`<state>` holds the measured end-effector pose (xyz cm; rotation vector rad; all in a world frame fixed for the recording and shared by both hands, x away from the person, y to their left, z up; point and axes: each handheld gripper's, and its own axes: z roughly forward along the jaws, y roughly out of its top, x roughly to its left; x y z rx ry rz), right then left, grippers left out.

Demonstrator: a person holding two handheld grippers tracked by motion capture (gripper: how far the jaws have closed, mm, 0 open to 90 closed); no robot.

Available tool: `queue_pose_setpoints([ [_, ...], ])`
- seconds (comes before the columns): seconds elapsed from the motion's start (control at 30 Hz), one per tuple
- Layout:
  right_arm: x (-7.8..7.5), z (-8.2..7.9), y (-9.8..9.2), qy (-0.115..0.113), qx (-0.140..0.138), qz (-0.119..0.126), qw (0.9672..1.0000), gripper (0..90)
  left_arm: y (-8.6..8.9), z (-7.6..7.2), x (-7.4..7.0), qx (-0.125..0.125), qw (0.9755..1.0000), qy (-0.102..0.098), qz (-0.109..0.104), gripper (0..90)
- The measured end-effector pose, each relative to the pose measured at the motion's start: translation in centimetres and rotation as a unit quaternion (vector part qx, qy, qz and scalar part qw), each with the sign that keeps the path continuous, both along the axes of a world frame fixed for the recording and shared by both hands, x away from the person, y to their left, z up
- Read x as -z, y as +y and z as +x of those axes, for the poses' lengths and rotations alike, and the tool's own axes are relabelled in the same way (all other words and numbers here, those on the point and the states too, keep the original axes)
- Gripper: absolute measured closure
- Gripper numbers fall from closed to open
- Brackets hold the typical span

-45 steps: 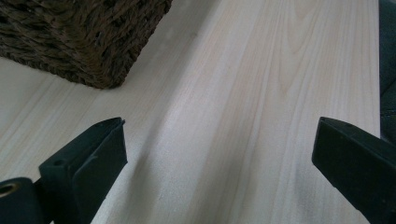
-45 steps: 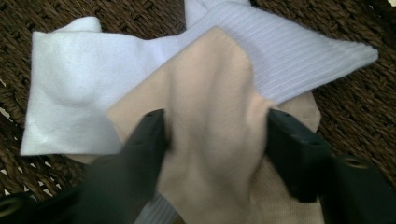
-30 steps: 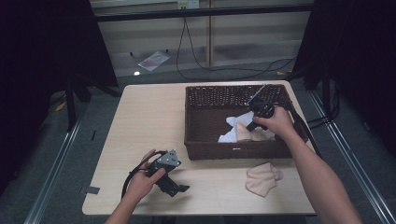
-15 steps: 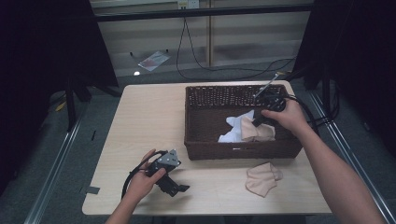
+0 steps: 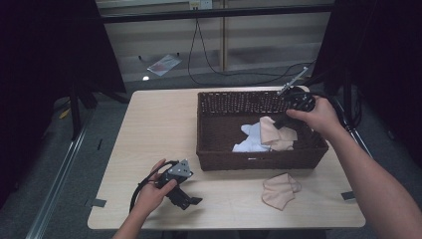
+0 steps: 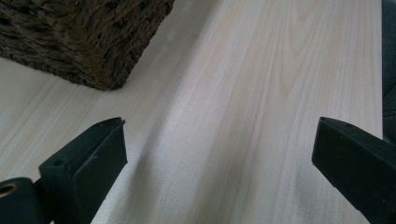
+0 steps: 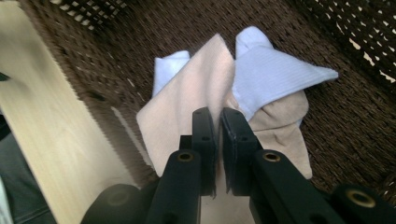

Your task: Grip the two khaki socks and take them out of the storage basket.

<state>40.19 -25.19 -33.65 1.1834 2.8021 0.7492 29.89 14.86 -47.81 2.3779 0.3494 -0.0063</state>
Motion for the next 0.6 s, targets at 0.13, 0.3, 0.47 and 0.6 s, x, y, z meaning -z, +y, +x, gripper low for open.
queue_pose_setpoints([
  [0.13, -0.9, -0.4, -0.2, -0.002, -0.002, 0.012, 0.9999, 85.2, 0.0, 0.0, -0.1, -0.001, 1.0000, 0.001, 0.003, 2.9],
  [0.3, -2.1, -1.0, -0.2, -0.008, -0.011, 0.022, 0.9997, 85.2, 0.0, 0.0, -0.1, 0.003, 1.0000, -0.001, 0.006, 2.8],
  [0.47, -2.8, -1.9, 0.0, -0.008, -0.024, 0.026, 0.9993, 85.1, 0.0, 0.0, -0.1, -0.002, 1.0000, 0.001, 0.001, 2.9],
  [0.6, -3.1, -2.7, 0.1, -0.009, -0.033, 0.029, 0.9990, 85.1, 0.0, 0.0, -0.1, 0.002, 1.0000, -0.001, 0.003, 2.9],
])
